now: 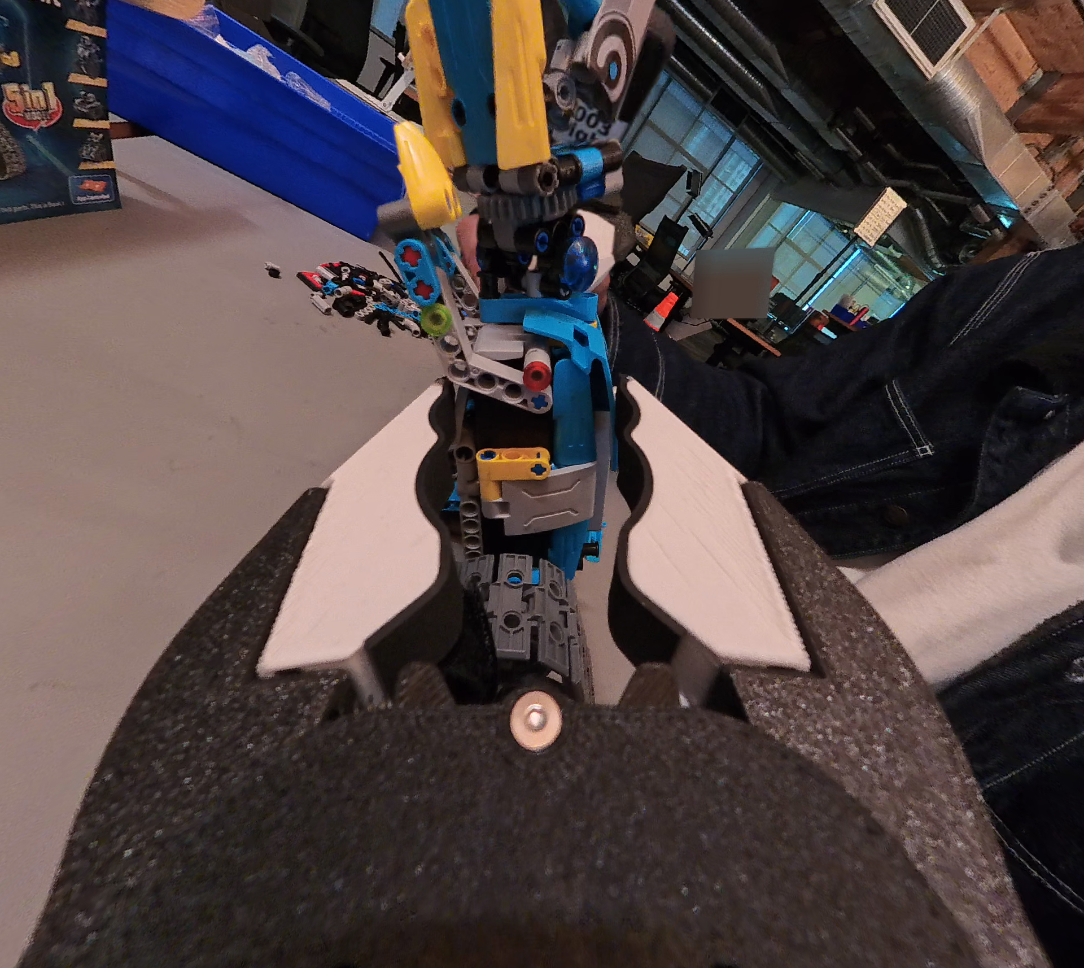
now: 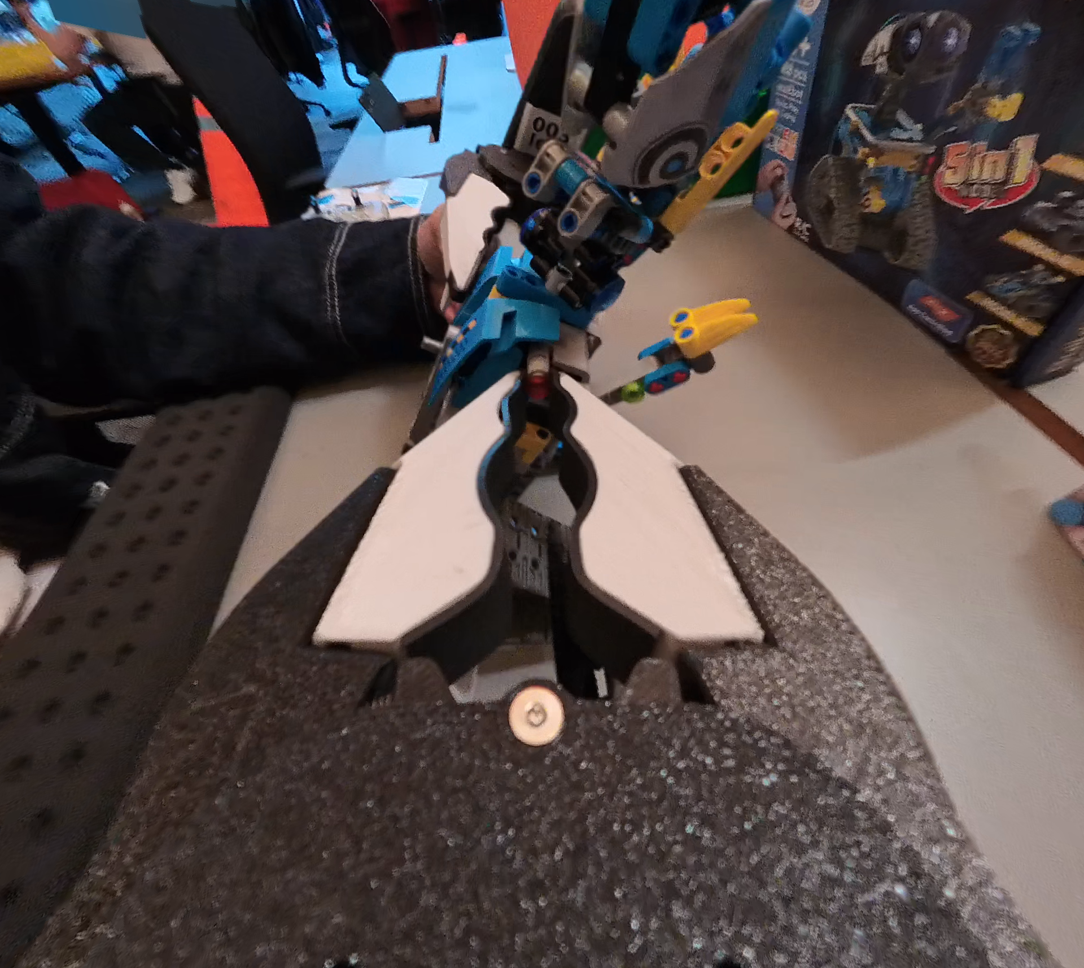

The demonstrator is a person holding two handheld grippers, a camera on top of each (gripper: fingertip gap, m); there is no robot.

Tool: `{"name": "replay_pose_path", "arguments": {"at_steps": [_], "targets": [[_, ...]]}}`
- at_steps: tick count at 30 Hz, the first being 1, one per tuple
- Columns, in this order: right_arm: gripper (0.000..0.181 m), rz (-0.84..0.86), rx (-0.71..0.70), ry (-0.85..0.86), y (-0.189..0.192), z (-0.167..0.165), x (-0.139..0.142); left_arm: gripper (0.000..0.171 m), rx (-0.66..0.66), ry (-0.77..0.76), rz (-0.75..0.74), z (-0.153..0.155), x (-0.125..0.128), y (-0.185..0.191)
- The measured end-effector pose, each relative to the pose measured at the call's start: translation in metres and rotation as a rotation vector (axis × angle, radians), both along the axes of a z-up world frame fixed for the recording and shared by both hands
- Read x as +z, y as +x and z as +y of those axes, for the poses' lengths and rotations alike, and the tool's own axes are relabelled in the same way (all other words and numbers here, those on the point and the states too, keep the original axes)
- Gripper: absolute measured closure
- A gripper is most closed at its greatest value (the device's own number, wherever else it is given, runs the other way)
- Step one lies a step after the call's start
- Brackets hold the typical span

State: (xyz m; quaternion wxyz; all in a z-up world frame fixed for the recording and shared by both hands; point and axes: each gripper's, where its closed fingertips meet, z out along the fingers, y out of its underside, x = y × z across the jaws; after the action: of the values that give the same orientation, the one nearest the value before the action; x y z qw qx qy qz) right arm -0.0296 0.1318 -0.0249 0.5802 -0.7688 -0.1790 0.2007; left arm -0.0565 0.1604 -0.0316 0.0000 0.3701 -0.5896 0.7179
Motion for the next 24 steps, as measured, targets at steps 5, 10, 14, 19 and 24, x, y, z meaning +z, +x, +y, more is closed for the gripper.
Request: {"name": "replay_pose_path", "arguments": {"at_steps": [5,10,14,19,24], "targets": [[0.177,0.079,-0.121,0.093,0.055,-0.043,0.028,0.119,0.101,-0.062,0.005,0.038,0.001,-0.003],[0.176,-0.071,-0.305,-0.063,0.103,-0.058,-0.008,0.118,0.102,-0.067,0.009,0.038,0.001,-0.001],[0.176,-0.337,-0.538,-0.461,0.168,-0.107,-0.086,0.117,0.123,-0.094,0.037,0.040,0.001,0.004],[0.176,-0.355,-0.637,-0.661,0.192,-0.157,-0.108,0.117,0.121,-0.094,0.049,0.037,0.001,0.007],[0.157,-0.384,-0.695,-0.720,0.204,-0.173,-0.115,0.117,0.127,-0.045,0.037,0.025,0.000,0.012]]}}
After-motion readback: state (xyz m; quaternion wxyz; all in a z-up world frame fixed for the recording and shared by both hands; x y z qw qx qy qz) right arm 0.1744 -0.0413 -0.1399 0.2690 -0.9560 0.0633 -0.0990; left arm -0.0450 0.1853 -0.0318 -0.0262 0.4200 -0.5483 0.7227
